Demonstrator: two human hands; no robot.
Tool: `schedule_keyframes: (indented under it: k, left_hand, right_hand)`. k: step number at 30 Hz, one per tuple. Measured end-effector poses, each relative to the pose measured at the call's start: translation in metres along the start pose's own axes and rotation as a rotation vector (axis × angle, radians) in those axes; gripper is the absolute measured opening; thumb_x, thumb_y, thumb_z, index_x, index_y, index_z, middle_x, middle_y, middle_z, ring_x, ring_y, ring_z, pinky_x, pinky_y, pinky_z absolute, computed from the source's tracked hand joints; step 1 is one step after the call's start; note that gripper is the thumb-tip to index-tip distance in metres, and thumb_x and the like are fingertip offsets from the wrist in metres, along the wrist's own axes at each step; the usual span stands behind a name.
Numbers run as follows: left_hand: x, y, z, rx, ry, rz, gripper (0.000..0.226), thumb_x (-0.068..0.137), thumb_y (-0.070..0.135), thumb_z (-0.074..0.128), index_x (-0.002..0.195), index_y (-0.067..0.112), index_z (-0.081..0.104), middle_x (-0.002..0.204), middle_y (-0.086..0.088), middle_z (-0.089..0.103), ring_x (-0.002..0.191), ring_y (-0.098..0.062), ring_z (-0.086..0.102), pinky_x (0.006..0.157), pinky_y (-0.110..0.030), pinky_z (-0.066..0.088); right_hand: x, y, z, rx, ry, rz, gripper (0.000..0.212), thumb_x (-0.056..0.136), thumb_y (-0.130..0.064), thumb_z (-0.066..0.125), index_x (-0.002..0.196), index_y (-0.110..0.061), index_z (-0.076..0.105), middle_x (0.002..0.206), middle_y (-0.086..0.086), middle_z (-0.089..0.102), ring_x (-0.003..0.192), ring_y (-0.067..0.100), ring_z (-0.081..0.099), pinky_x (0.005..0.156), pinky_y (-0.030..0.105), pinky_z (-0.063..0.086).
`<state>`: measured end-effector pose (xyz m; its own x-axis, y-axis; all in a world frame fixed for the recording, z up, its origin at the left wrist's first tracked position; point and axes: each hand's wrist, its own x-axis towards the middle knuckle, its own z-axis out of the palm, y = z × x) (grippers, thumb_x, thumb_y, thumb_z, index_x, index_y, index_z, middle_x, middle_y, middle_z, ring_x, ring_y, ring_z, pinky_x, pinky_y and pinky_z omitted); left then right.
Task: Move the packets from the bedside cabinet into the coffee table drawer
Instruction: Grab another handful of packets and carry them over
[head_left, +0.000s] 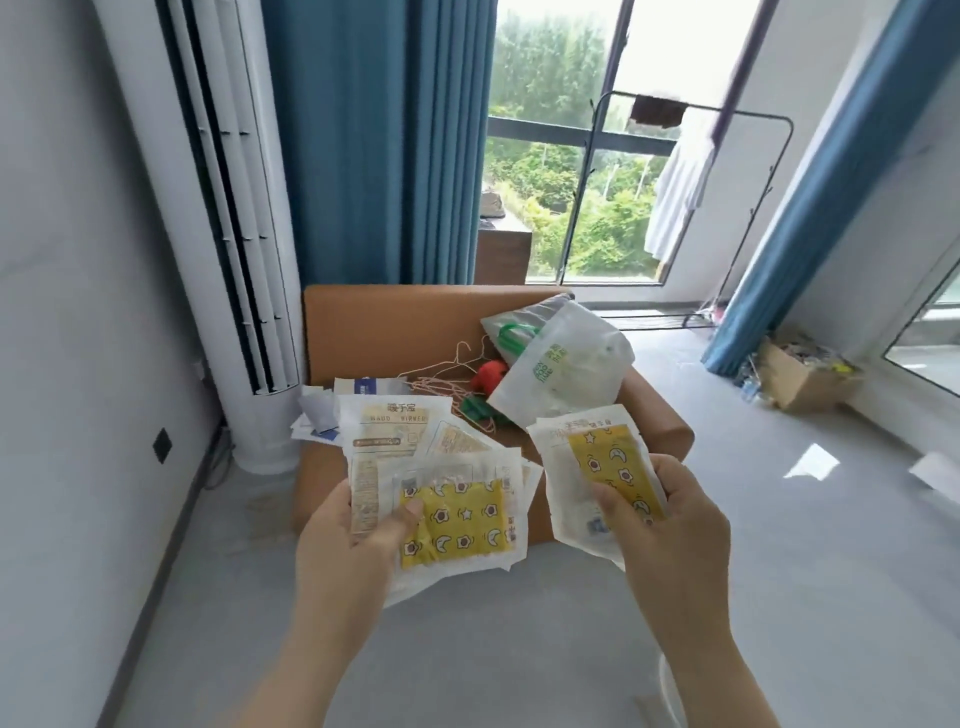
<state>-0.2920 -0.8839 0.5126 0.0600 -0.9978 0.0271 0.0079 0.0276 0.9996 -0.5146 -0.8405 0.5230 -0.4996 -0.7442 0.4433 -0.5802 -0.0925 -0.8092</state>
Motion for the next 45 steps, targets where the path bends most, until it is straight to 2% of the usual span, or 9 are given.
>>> schedule_keyframes:
  k: [3, 10, 18, 25, 29, 33, 37, 41, 45]
  left_hand:
    - [0.036, -0.009, 0.047, 0.012, -0.062, -0.002, 0.024, 0.082, 0.007, 0.07, 0.095, 0.027, 0.068, 0.081, 0.013, 0.074, 0.073, 0.006, 0.067, 0.053, -0.004, 0.046]
    - [0.109, -0.01, 0.175, 0.011, -0.197, -0.029, 0.025, 0.083, 0.008, 0.069, 0.095, 0.03, 0.067, 0.086, 0.013, 0.075, 0.083, -0.007, 0.07, 0.067, -0.02, 0.049]
    - [0.171, -0.016, 0.296, -0.025, -0.294, -0.071, 0.025, 0.082, 0.004, 0.069, 0.088, 0.028, 0.068, 0.08, 0.017, 0.074, 0.074, -0.002, 0.07, 0.071, -0.027, 0.052]
    - [0.261, -0.034, 0.398, -0.035, -0.435, -0.099, 0.026, 0.08, 0.006, 0.072, 0.09, 0.03, 0.071, 0.09, 0.006, 0.075, 0.091, -0.019, 0.071, 0.087, -0.042, 0.053]
    - [0.322, -0.038, 0.457, -0.034, -0.518, -0.108, 0.026, 0.08, 0.009, 0.072, 0.088, 0.033, 0.071, 0.09, 0.007, 0.075, 0.092, -0.019, 0.07, 0.088, -0.04, 0.051]
    - [0.372, -0.039, 0.522, -0.002, -0.652, -0.107, 0.024, 0.081, 0.006, 0.071, 0.091, 0.028, 0.07, 0.089, 0.004, 0.076, 0.089, -0.018, 0.07, 0.089, -0.042, 0.051]
    - [0.399, -0.048, 0.594, 0.001, -0.751, -0.13, 0.023, 0.081, 0.007, 0.071, 0.087, 0.029, 0.072, 0.089, 0.002, 0.076, 0.09, -0.021, 0.07, 0.085, -0.039, 0.052]
    - [0.409, -0.056, 0.67, 0.0, -0.853, -0.137, 0.024, 0.08, 0.002, 0.07, 0.093, 0.023, 0.071, 0.087, 0.004, 0.076, 0.084, -0.014, 0.071, 0.072, -0.025, 0.05]
    - [0.412, -0.063, 0.753, 0.024, -0.902, -0.146, 0.025, 0.08, 0.001, 0.071, 0.092, 0.023, 0.071, 0.088, 0.004, 0.076, 0.085, -0.016, 0.072, 0.078, -0.032, 0.053]
  right_hand:
    - [0.035, 0.035, -0.01, -0.018, 0.065, 0.052, 0.016, 0.079, -0.026, 0.076, 0.088, -0.025, 0.062, 0.077, -0.016, 0.067, 0.077, 0.002, 0.062, 0.059, 0.017, 0.049]
    - [0.13, 0.103, -0.051, 0.046, 0.156, 0.151, 0.016, 0.08, -0.018, 0.075, 0.084, -0.027, 0.063, 0.079, -0.019, 0.066, 0.074, 0.002, 0.062, 0.058, 0.009, 0.047]
    - [0.217, 0.174, -0.088, 0.024, 0.23, 0.22, 0.018, 0.081, -0.015, 0.075, 0.082, -0.027, 0.061, 0.08, -0.021, 0.066, 0.074, 0.0, 0.061, 0.058, 0.008, 0.047]
    - [0.304, 0.241, -0.091, -0.067, 0.331, 0.267, 0.016, 0.081, -0.018, 0.076, 0.081, -0.026, 0.061, 0.08, -0.017, 0.065, 0.074, 0.005, 0.061, 0.059, 0.018, 0.052]
    - [0.359, 0.274, -0.088, -0.119, 0.384, 0.306, 0.015, 0.081, -0.02, 0.075, 0.081, -0.025, 0.062, 0.078, -0.016, 0.066, 0.073, 0.008, 0.062, 0.062, 0.027, 0.056]
    - [0.402, 0.3, -0.092, -0.155, 0.448, 0.346, 0.015, 0.082, -0.019, 0.075, 0.082, -0.024, 0.061, 0.08, -0.02, 0.066, 0.074, 0.004, 0.063, 0.059, 0.017, 0.053]
    - [0.431, 0.337, -0.112, -0.224, 0.517, 0.419, 0.014, 0.083, -0.02, 0.075, 0.084, -0.025, 0.061, 0.081, -0.02, 0.066, 0.076, 0.003, 0.064, 0.063, 0.023, 0.057]
    - [0.46, 0.378, -0.143, -0.279, 0.6, 0.457, 0.016, 0.081, -0.019, 0.076, 0.082, -0.024, 0.061, 0.076, -0.017, 0.067, 0.076, -0.002, 0.063, 0.058, 0.014, 0.053]
    - [0.49, 0.428, -0.18, -0.312, 0.64, 0.503, 0.017, 0.081, -0.02, 0.076, 0.081, -0.025, 0.059, 0.078, -0.019, 0.067, 0.076, -0.001, 0.063, 0.06, 0.02, 0.055]
